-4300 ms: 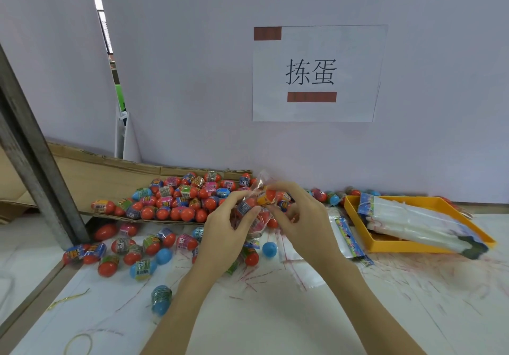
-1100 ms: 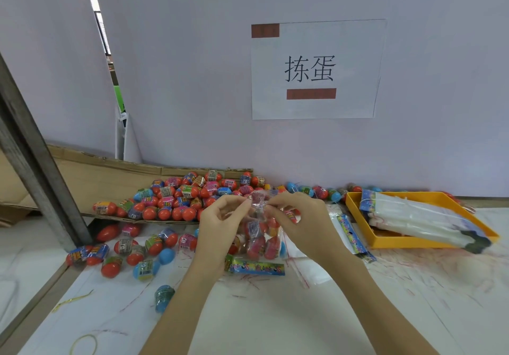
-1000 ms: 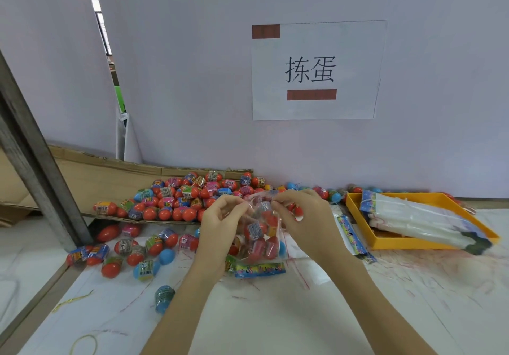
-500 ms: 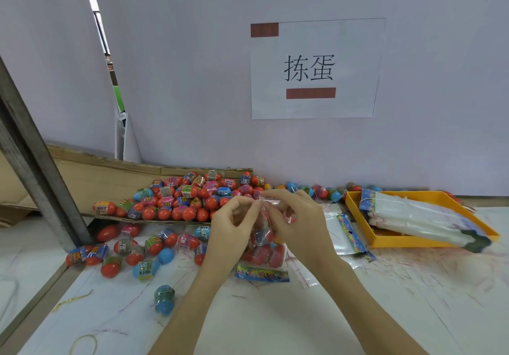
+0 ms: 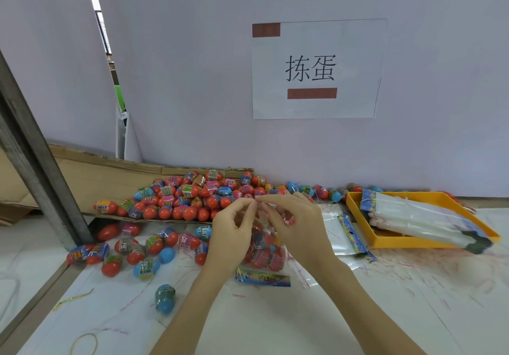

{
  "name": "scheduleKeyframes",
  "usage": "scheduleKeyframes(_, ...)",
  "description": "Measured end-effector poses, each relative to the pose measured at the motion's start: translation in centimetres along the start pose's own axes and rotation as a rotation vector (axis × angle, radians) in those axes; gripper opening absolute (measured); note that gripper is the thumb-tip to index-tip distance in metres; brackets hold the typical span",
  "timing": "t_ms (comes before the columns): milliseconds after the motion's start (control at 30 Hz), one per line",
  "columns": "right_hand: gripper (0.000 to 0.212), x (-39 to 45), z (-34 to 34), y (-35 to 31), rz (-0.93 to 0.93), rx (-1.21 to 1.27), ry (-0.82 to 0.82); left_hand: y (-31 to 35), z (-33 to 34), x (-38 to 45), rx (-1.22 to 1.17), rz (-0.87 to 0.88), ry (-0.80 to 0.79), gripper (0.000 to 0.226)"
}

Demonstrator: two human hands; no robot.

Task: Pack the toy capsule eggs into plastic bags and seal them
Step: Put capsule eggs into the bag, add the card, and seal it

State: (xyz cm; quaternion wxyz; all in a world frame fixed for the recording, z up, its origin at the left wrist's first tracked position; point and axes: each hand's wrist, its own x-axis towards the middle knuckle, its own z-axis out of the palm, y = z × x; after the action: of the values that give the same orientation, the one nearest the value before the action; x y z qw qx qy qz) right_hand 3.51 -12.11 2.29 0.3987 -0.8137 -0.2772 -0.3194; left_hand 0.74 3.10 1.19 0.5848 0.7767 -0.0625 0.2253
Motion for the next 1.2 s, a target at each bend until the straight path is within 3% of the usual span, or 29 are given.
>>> scheduleKeyframes(300, 0.010, 0.07, -0.03, 0.41, 0.067, -0.022, -0.002, 0.03, -0.10, -0.09, 0.003, 0.034, -0.039, 0.026)
scheduleKeyframes(533, 0.006, -0.23, 0.17, 0.76, -0.105, -0.200, 0.041, -0.42, 0.26, -0.14, 0.156, 0.116, 0.012, 0.017)
scheduleKeyframes(767, 0.003, -0.36, 0.43, 0.51, -0.103, -0.214, 0.016, -0.53, 0.20, -0.20, 0.233, 0.166, 0.058, 0.015)
scheduleKeyframes(1067, 0.011, -0.12, 0.12, 0.29, -0.133, -0.140, 0.001, -0.20, -0.34, -0.03, 0.025, 0.059, 0.019, 0.020)
scheduleKeyframes(1200, 0.008, -0.13, 0.05, 0.59, -0.163, -0.148, 0.019, 0.04, -0.37, -0.04, 0.086, 0.117, -0.016, 0.019)
